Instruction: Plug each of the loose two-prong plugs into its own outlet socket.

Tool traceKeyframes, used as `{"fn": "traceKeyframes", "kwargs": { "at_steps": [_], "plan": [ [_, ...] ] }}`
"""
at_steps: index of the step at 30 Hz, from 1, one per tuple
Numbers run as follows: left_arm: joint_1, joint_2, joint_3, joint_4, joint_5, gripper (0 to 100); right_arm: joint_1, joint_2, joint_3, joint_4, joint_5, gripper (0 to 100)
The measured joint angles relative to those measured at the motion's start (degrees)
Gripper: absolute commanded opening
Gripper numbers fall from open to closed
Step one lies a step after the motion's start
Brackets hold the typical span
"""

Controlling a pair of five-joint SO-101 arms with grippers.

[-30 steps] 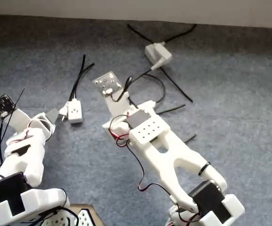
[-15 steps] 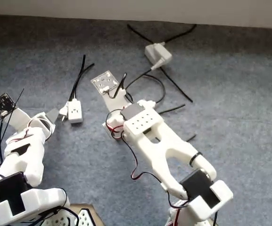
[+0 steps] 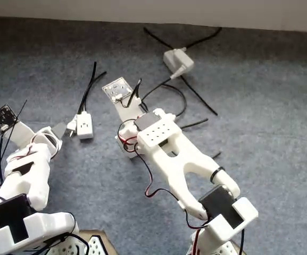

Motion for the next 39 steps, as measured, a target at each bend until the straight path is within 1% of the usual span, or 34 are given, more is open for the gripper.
{"fn": "traceKeyframes", "kwargs": {
  "at_steps": [10, 14, 19, 26, 31, 36, 39],
  "plan": [
    [0.0, 0.0, 0.0, 0.0, 0.0, 36, 0.0, 7.7, -2.4, 0.0, 0.0, 0.9],
    [0.0, 0.0, 0.0, 0.0, 0.0, 36, 0.0, 8.2, -1.6, -0.8, 0.0, 0.9],
    [0.0, 0.0, 0.0, 0.0, 0.0, 36, 0.0, 8.0, 3.3, -4.1, 0.0, 0.9],
    [0.0, 0.0, 0.0, 0.0, 0.0, 36, 0.0, 6.9, 4.5, -4.4, 0.0, 0.9],
    [0.0, 0.0, 0.0, 0.0, 0.0, 36, 0.0, 6.9, 4.5, -3.4, 0.0, 0.9],
    [0.0, 0.0, 0.0, 0.0, 0.0, 36, 0.0, 7.1, 3.1, 0.3, -1.4, 0.9],
    [0.0, 0.0, -0.1, 0.0, 0.0, 36, 0.0, 9.8, 0.4, 2.7, -1.4, 0.9]
  ]
}}
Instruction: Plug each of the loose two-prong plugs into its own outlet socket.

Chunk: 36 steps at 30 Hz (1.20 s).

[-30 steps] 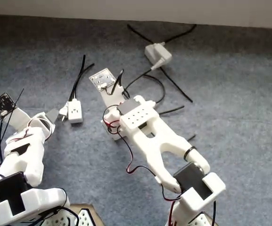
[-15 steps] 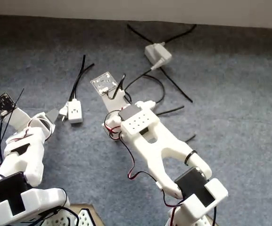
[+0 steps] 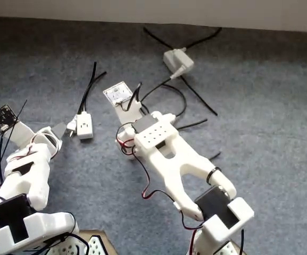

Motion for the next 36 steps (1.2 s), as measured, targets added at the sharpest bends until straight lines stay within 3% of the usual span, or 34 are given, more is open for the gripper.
{"fn": "traceKeyframes", "kwargs": {
  "at_steps": [9, 20, 27, 36],
  "plan": [
    [0.0, 0.0, -0.4, 0.0, 0.0, 36, 0.0, 8.0, -10.5, 8.4, -0.3, 0.9],
    [0.0, 0.0, -0.4, 0.0, 0.0, 36, 0.0, 9.7, -12.0, 9.8, -0.4, 1.3],
    [0.0, 0.0, -0.4, 0.0, 0.0, 36, -0.4, 9.8, -12.0, 10.2, -0.4, 21.1],
    [0.0, 0.0, -0.4, 0.2, 0.0, 36, -1.1, 6.9, -11.9, 11.3, -0.3, 21.3]
  ]
}}
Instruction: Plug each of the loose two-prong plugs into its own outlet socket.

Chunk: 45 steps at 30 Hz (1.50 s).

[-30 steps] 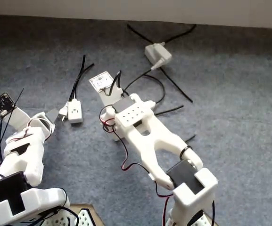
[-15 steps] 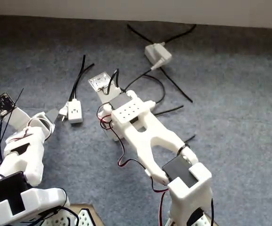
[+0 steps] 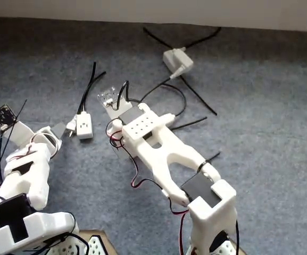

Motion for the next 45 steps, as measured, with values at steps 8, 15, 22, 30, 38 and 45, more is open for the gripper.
{"fn": "traceKeyframes", "kwargs": {
  "at_steps": [8, 15, 22, 30, 38, 45],
  "plan": [
    [0.0, 0.0, 0.0, 0.0, 0.0, 36, -0.4, -1.3, -5.2, 5.1, 0.0, 21.2],
    [0.3, 0.0, 0.0, 0.0, 0.0, 36, -2.3, -1.2, -12.0, 11.1, 0.0, 20.1],
    [0.4, 0.0, -0.1, 0.0, 0.0, 36, -2.3, -1.2, -12.3, 11.2, 0.0, 15.7],
    [0.5, 0.0, -0.1, 0.2, -0.1, 36, -2.3, -1.2, -13.2, 9.0, 0.0, 15.7],
    [0.5, 0.0, -0.1, 0.2, -0.1, 36, -0.4, -1.1, -14.9, 9.0, 0.0, 15.6],
    [0.5, 0.0, -0.1, 0.2, -0.1, 36, 0.1, -1.1, -15.5, 8.0, 0.0, 0.1]
  ]
}}
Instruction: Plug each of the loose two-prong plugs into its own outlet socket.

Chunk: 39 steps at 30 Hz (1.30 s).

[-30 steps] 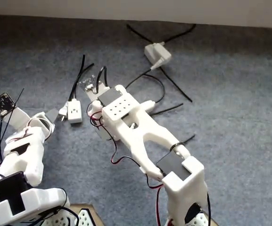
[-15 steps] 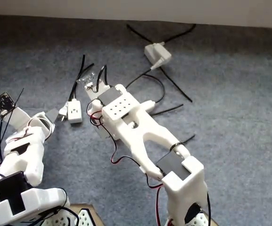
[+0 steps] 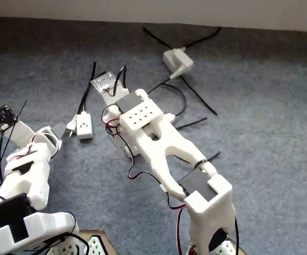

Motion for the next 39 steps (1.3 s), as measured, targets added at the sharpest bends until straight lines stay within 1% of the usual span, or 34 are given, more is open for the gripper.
{"fn": "traceKeyframes", "kwargs": {
  "at_steps": [2, 17, 26, 31, 39],
  "plan": [
    [0.0, 0.0, 0.0, 0.0, 0.0, 36, 0.3, 0.0, 0.8, -1.6, 0.0, 1.8],
    [0.0, 0.1, 0.0, 0.0, 0.0, 36, -0.4, -2.8, 15.9, -14.1, -0.1, 0.8],
    [0.0, 0.1, 0.0, 0.0, 0.0, 36, -1.2, -3.1, 21.7, -15.1, -0.1, 0.8],
    [0.0, 0.1, 0.0, 0.0, 0.0, 36, -1.5, -3.1, 23.2, -17.5, -0.1, 0.8],
    [0.0, 0.1, 0.0, 0.0, 0.0, 36, -1.6, -3.2, 23.6, -17.3, -1.2, 0.8]
  ]
}}
